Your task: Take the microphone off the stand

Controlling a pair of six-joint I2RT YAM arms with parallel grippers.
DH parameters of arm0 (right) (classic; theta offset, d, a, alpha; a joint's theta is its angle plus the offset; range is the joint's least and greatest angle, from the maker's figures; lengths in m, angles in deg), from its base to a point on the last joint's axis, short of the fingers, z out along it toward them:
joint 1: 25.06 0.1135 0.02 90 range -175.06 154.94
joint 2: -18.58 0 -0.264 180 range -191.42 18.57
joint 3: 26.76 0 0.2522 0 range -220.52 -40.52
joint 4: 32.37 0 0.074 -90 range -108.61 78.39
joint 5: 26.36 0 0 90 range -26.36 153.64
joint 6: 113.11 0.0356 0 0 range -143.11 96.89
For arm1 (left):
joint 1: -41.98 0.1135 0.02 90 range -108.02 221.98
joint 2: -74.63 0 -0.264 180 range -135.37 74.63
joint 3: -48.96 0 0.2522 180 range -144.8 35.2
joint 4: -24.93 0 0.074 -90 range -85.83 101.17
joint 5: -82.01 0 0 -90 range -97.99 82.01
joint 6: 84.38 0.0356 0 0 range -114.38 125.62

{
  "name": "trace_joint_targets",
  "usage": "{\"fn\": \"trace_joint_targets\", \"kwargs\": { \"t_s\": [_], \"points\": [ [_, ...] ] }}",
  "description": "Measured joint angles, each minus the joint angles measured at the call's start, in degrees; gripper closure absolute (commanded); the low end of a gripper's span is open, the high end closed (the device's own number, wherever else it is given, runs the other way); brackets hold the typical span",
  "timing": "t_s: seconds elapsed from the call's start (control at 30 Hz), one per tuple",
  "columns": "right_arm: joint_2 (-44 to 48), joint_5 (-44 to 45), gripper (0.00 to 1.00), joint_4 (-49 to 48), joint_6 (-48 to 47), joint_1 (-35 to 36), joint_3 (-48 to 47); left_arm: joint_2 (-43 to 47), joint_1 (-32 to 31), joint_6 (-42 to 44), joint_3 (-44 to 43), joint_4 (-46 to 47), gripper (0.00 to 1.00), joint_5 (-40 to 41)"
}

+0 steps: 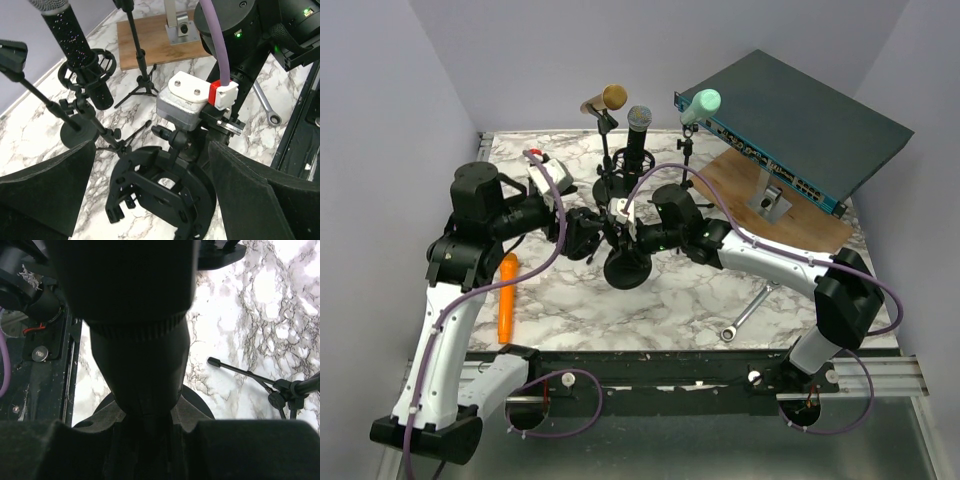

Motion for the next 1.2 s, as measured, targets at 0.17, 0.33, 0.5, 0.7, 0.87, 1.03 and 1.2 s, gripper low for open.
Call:
{"fn": "trace_joint_targets", "kwargs": {
  "t_s": [0.17,0.33,0.5,0.7,0.87,1.03,1.2],
  "points": [
    [-0.1,-0.1,0.99,0.5,-0.6,0.0,-0.1,-4.8,-0.8,5.7,-5.1,-5.2,0.02,-2.1],
    [-0.1,-0.1,0.99,0.9,-1.2,0.0,-0.1,-7.8,-2.3,9.8,-6.7,-9.7,0.04,-3.5],
    [-0.2,-0.1,0.99,0.9,-1.4,0.0,-0.1,-9.2,-3.1,11.0,-5.7,-11.2,0.05,-3.7],
    [-0.2,1.6,0.99,0.7,0.0,0.0,-0.1,-7.4,-3.1,10.0,-3.8,-8.7,0.01,-2.1],
    [-0.2,5.9,0.99,0.4,3.7,0.0,-0.2,0.9,-3.1,5.6,0.0,-3.6,0.02,3.3],
    [-1.8,8.2,0.99,1.5,8.2,0.0,-3.6,7.1,-3.1,1.2,-0.8,-2.3,0.09,4.7],
    [-4.1,8.8,0.99,3.2,12.7,0.0,-10.4,9.6,-3.1,-2.7,0.1,-3.7,0.11,0.6]
  ]
}}
